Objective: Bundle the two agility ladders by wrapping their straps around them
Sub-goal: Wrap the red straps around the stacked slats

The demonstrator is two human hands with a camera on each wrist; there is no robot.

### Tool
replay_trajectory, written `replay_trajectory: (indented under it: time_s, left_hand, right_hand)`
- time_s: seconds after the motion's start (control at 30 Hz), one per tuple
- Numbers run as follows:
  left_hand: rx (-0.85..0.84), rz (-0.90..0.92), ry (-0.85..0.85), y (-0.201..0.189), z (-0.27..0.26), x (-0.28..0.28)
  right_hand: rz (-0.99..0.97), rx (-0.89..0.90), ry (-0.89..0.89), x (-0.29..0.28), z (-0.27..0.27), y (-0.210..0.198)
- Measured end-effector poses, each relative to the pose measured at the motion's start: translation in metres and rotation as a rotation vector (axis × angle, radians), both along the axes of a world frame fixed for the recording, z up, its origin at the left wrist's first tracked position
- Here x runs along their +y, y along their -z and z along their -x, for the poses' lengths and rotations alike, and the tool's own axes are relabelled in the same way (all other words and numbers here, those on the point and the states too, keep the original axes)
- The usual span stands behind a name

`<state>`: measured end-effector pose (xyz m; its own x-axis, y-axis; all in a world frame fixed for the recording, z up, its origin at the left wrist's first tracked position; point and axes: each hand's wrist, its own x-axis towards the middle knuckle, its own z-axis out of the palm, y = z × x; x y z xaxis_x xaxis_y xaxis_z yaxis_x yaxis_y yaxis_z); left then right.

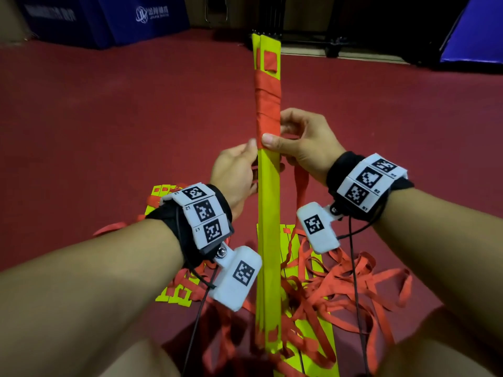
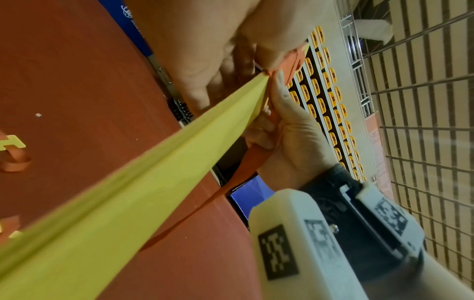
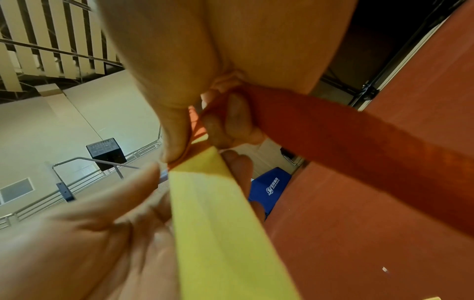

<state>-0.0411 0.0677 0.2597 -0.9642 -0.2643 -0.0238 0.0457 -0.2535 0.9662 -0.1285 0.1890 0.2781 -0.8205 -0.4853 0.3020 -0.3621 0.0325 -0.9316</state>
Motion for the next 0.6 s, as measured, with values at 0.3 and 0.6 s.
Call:
replay_trajectory:
  time_s: [0.3, 0.6]
  left_hand:
    - [0.049, 0.173, -0.035, 0.0071, 0.0042, -0.0033]
    - [0.004, 0.176, -0.102, 0.0034, 0.0034, -0.0051]
  right_hand:
    - [-0.052, 0.037, -0.052, -0.001, 0.0028, -0.0004]
    - [-0.204, 0.121, -0.093, 0.0045, 0.0086, -0.0016]
